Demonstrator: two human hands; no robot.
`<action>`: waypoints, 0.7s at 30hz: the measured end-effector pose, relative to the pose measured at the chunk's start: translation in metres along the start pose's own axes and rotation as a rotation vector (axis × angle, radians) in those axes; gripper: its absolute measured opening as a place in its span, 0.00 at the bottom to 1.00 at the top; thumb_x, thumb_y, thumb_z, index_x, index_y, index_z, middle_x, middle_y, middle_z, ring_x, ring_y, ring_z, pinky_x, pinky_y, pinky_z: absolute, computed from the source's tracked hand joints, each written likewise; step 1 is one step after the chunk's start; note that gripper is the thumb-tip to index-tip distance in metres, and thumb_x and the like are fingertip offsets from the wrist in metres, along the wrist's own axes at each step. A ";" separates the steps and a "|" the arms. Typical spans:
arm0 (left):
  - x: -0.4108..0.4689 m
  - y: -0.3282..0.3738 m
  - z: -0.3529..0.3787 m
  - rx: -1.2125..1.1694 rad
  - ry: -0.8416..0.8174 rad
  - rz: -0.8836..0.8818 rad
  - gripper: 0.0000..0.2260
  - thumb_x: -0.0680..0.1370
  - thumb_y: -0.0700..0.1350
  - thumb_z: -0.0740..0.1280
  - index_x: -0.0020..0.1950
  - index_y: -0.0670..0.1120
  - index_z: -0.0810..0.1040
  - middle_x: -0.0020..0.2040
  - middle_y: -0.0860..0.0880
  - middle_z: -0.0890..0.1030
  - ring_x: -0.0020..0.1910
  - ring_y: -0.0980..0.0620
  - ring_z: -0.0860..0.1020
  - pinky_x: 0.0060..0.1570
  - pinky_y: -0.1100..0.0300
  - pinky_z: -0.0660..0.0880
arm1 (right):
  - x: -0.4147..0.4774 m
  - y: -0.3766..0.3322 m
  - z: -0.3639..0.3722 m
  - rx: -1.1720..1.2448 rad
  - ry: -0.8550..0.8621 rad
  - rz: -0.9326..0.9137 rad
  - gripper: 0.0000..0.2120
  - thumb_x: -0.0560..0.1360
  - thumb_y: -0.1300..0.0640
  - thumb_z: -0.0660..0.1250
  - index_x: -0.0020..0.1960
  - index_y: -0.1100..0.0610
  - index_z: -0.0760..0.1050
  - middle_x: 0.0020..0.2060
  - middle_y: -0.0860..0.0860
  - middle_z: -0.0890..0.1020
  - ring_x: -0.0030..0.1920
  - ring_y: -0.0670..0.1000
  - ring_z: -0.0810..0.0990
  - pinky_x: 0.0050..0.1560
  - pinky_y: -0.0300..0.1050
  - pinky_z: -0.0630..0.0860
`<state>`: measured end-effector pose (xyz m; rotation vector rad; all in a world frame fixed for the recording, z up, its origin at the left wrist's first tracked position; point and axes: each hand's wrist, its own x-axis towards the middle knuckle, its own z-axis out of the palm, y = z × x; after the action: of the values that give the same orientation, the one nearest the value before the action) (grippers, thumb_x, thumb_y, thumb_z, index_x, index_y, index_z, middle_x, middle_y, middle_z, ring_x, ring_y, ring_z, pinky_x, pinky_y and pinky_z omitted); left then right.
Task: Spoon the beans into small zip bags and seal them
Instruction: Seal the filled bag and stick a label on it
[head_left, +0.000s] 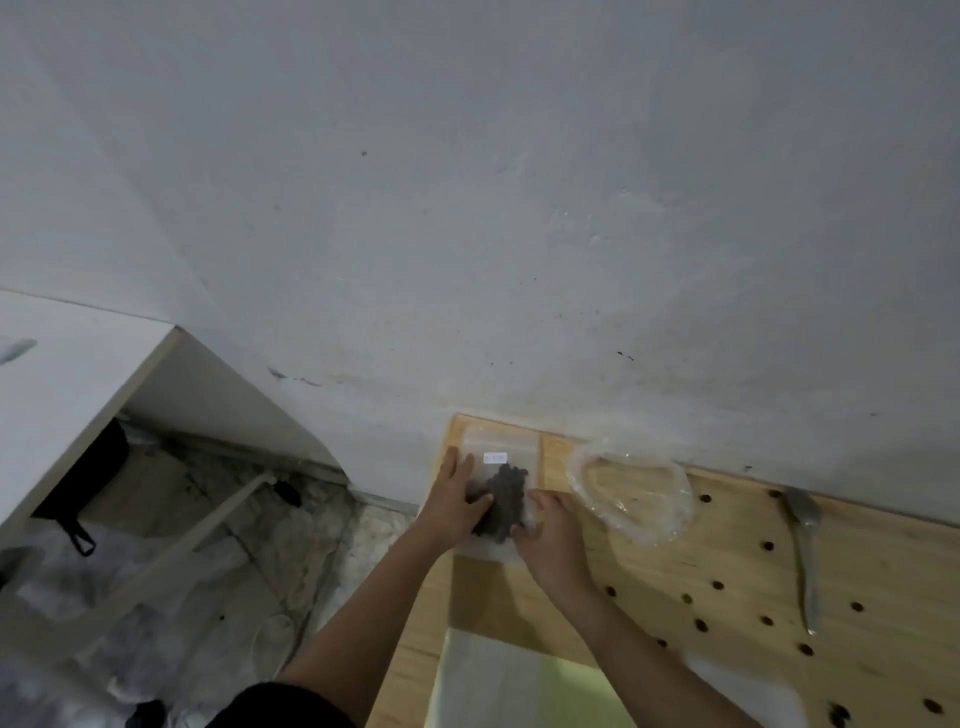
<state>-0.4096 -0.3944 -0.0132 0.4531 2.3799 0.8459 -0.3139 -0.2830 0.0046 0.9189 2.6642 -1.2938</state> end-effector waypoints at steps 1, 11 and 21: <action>0.000 0.000 0.001 0.017 -0.008 -0.014 0.30 0.80 0.47 0.62 0.77 0.42 0.51 0.78 0.45 0.42 0.77 0.48 0.46 0.72 0.58 0.51 | -0.002 -0.001 0.000 -0.004 -0.023 -0.010 0.20 0.73 0.63 0.67 0.65 0.60 0.71 0.60 0.54 0.71 0.61 0.52 0.71 0.56 0.31 0.62; -0.048 0.042 0.030 -0.058 0.376 0.210 0.17 0.79 0.44 0.61 0.68 0.45 0.70 0.74 0.47 0.63 0.74 0.50 0.58 0.65 0.68 0.55 | -0.051 0.022 -0.058 0.153 0.147 -0.077 0.12 0.73 0.65 0.65 0.55 0.56 0.73 0.51 0.48 0.71 0.54 0.47 0.72 0.52 0.40 0.72; -0.163 0.085 0.162 -0.170 0.248 0.298 0.13 0.78 0.42 0.64 0.63 0.46 0.73 0.62 0.49 0.72 0.63 0.51 0.71 0.59 0.70 0.62 | -0.152 0.157 -0.148 0.097 0.292 0.154 0.15 0.75 0.64 0.65 0.61 0.58 0.72 0.57 0.52 0.72 0.58 0.52 0.72 0.55 0.42 0.70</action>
<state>-0.1728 -0.3347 0.0041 0.6780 2.4696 1.2938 -0.0749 -0.1755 0.0333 1.3952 2.6845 -1.3583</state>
